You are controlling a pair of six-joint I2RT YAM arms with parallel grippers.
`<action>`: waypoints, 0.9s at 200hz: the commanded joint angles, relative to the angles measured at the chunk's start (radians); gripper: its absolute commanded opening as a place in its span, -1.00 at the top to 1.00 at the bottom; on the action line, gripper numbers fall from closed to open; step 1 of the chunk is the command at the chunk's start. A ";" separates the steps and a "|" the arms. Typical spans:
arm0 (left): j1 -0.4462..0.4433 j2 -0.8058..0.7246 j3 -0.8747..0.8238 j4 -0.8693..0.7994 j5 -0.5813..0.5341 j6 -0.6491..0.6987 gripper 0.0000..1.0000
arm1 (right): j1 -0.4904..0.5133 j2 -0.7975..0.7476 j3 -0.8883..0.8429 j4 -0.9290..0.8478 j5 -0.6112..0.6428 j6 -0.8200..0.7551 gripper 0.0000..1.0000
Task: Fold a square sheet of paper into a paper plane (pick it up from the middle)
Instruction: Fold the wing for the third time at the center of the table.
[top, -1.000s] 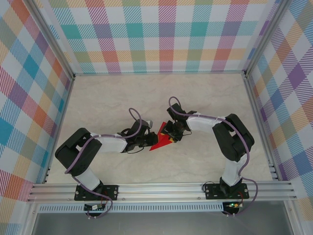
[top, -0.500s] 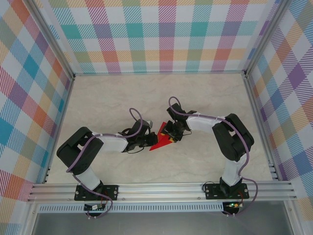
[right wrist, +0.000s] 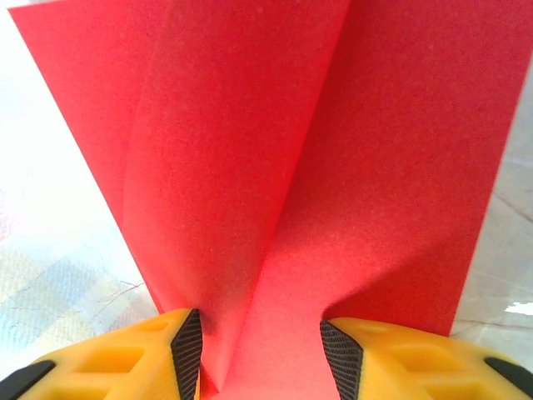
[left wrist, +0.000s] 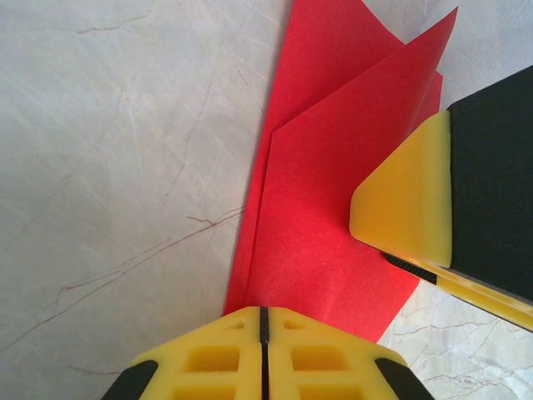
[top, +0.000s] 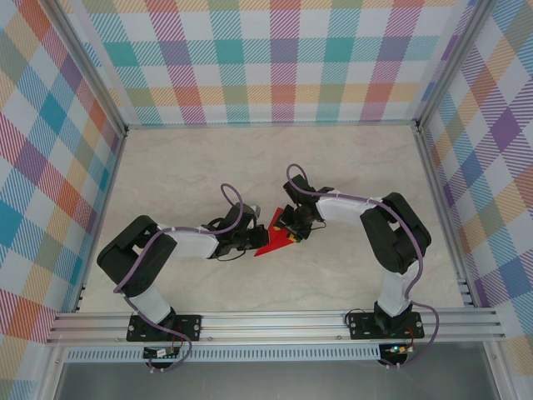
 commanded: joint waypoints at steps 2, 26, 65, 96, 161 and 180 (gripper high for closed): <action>0.011 0.012 0.016 -0.045 -0.033 0.004 0.85 | -0.007 0.137 -0.077 -0.173 0.140 -0.013 0.01; 0.011 0.011 0.019 -0.053 -0.041 0.003 0.85 | -0.007 0.142 -0.078 -0.173 0.138 -0.015 0.00; 0.011 0.016 0.021 -0.061 -0.052 0.001 0.86 | -0.007 0.147 -0.074 -0.175 0.134 -0.016 -0.01; 0.011 0.021 0.024 -0.065 -0.053 0.003 0.86 | -0.007 0.158 -0.066 -0.180 0.131 -0.022 -0.05; 0.011 0.042 0.036 -0.083 -0.049 0.002 0.88 | -0.007 0.165 -0.059 -0.178 0.120 -0.026 -0.08; 0.011 0.048 0.038 -0.098 -0.046 0.002 0.88 | -0.007 0.151 -0.058 -0.172 0.115 -0.027 -0.08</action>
